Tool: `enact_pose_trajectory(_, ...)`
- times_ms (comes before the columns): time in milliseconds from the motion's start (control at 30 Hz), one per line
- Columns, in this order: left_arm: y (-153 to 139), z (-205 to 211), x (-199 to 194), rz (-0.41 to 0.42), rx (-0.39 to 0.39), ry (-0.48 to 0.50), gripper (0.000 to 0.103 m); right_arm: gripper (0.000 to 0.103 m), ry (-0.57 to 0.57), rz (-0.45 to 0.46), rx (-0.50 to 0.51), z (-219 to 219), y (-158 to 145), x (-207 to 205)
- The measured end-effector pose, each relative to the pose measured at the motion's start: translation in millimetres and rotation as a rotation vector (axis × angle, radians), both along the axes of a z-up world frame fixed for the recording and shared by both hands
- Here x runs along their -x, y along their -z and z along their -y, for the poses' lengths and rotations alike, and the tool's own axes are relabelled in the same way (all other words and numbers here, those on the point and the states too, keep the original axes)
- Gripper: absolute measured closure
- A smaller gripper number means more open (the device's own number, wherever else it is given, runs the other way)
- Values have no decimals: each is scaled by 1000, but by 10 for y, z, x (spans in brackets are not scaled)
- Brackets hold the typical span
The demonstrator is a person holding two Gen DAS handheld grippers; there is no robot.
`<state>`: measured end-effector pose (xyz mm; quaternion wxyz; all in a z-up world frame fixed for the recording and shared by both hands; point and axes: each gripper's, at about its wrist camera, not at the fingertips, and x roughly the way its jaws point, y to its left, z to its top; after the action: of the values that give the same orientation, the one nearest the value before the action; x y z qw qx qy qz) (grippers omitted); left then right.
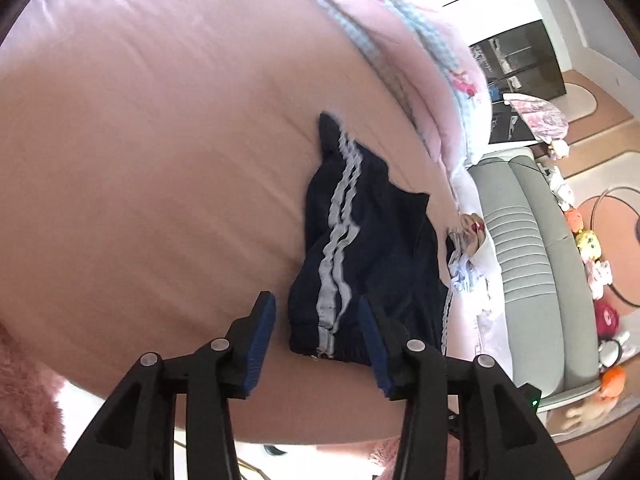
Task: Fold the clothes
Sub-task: 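Lift the skirt with both tools and lay it flat on the bed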
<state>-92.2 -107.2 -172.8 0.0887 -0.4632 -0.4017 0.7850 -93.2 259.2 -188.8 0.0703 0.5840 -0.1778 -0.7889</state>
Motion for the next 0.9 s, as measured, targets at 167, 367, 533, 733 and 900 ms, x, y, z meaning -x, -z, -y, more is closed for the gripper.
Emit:
enact_pose_trajectory(167,33,-261,130,-7,97,77,65,70,-21,-11,-17,104,70,126)
enact_pose_trajectory(367,-92,-455,55,-5,159,139,94,91,-76,-61,-25,-90,-156,76)
enact_pose_trajectory(533,-331,-440,-174,20,242,108,94,94,-68,-223,-352,-65,-602,-27)
enact_pose_trajectory(733,-66,-439,-116,101,115,119,92,86,-2,-97,-105,-325,-418,28)
enact_pose_trajectory(900,-123,-407,-166,50,67,105,85,62,-9,-53,6,-317,-240,-43)
